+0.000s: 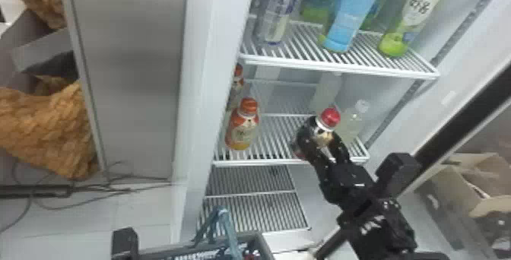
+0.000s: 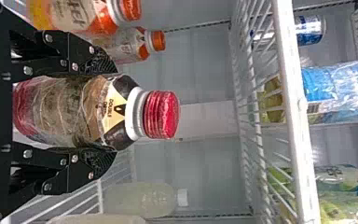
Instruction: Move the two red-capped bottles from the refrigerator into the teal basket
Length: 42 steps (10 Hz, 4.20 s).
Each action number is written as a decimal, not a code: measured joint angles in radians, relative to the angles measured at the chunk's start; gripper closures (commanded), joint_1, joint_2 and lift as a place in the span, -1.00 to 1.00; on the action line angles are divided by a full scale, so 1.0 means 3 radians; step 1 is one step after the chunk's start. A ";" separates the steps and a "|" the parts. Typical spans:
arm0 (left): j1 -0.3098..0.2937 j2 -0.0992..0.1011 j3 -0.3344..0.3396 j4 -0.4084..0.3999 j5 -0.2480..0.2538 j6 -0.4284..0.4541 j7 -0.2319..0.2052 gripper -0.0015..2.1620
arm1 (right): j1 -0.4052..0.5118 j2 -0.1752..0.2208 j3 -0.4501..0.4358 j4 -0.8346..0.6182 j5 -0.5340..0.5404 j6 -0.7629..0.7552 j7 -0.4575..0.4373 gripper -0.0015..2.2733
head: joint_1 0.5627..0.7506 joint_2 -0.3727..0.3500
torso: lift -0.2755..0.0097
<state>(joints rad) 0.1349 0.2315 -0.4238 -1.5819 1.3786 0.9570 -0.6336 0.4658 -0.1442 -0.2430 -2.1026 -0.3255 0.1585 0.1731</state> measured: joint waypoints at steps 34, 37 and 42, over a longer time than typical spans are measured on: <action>0.0000 -0.0010 0.0163 0.0033 -0.0168 0.0001 -0.0015 0.00 | 0.0560 -0.0126 0.0185 -0.0645 -0.0652 0.2377 0.0906 -0.63 | 0.41 -0.94 | -0.67; 0.0000 -0.0010 0.0163 0.0033 -0.0165 0.0000 -0.0013 0.00 | 0.0550 -0.0128 0.0172 -0.0677 -0.0543 0.2258 0.0927 -0.64 | 0.41 -0.94 | -0.67; 0.0000 -0.0010 0.0163 0.0033 -0.0162 0.0001 -0.0015 0.00 | 0.0550 -0.0118 0.0138 -0.0755 -0.0104 0.1700 0.0947 -0.64 | 0.41 -0.94 | -0.67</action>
<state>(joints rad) 0.1349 0.2285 -0.3749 -1.5720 1.3301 0.9571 -0.6382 0.6307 -0.1798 -0.2017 -2.3292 -0.3566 0.6685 0.4571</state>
